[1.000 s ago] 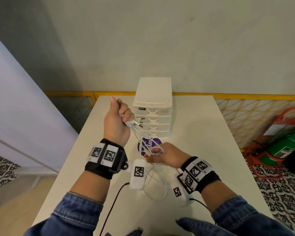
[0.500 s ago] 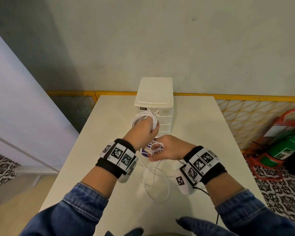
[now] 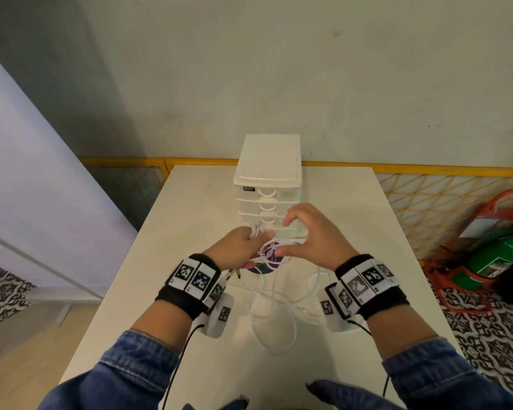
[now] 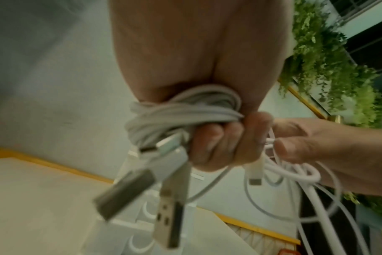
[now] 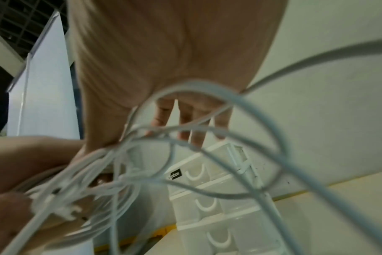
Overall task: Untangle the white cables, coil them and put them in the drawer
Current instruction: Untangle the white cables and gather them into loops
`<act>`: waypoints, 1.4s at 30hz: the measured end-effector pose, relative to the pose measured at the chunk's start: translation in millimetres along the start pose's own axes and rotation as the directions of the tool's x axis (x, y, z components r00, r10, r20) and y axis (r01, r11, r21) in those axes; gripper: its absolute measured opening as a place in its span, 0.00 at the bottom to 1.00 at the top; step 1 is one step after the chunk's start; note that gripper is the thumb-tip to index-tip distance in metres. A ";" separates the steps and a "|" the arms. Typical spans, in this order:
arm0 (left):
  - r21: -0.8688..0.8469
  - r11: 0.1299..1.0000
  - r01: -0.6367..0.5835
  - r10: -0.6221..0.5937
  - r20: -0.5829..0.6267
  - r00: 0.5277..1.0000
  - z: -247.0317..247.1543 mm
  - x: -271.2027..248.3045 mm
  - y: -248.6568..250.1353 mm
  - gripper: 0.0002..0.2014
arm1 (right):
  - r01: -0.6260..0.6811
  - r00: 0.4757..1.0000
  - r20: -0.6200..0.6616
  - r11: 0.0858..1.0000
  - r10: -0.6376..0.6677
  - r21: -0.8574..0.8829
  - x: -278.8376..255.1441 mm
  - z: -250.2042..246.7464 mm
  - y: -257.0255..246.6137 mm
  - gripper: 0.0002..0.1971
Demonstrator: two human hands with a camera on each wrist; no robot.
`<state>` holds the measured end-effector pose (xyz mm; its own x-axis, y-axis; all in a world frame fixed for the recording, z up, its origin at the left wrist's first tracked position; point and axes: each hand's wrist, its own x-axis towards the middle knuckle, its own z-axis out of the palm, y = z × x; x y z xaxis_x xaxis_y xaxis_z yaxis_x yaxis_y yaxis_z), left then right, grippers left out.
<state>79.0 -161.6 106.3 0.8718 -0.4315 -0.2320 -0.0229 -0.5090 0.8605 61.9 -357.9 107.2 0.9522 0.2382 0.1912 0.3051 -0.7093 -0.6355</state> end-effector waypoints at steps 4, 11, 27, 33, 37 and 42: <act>-0.157 0.986 0.048 -0.049 0.001 0.999 -3.3 -4.1 -8.3 0.34 | -0.050 0.993 -0.109 0.995 0.041 -0.081 -0.9 1.1 7.4 0.13; -0.151 0.988 -0.039 0.002 -0.240 0.971 0.0 -9.6 -10.7 0.21 | -0.158 0.947 -0.276 0.987 0.163 0.041 -3.7 -8.9 10.6 0.10; 0.116 0.990 -0.081 0.122 -0.402 0.908 9.5 -1.5 -11.7 0.30 | -0.330 0.935 -0.095 0.935 0.342 0.127 -13.2 26.4 -17.8 0.22; -0.101 0.994 -0.038 0.009 -0.271 0.963 9.7 -8.3 -12.1 0.22 | -0.233 0.970 -0.010 0.949 0.241 0.212 -5.5 24.7 -5.5 0.16; -0.107 0.992 -0.067 0.050 -0.153 0.987 10.9 -10.2 -6.5 0.20 | -0.221 0.952 -0.141 0.928 0.273 0.301 -2.3 16.8 2.9 0.17; -0.194 0.980 -0.047 0.013 -0.175 0.984 7.9 -8.4 3.5 0.11 | -0.069 0.984 -0.156 0.992 0.086 0.109 -3.2 16.7 1.7 0.23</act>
<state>67.8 -165.6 107.7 0.9436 -0.3009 -0.1380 0.0313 -0.3338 0.9421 59.0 -348.8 93.0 0.9656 0.0702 0.2503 0.2350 -0.6473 -0.7251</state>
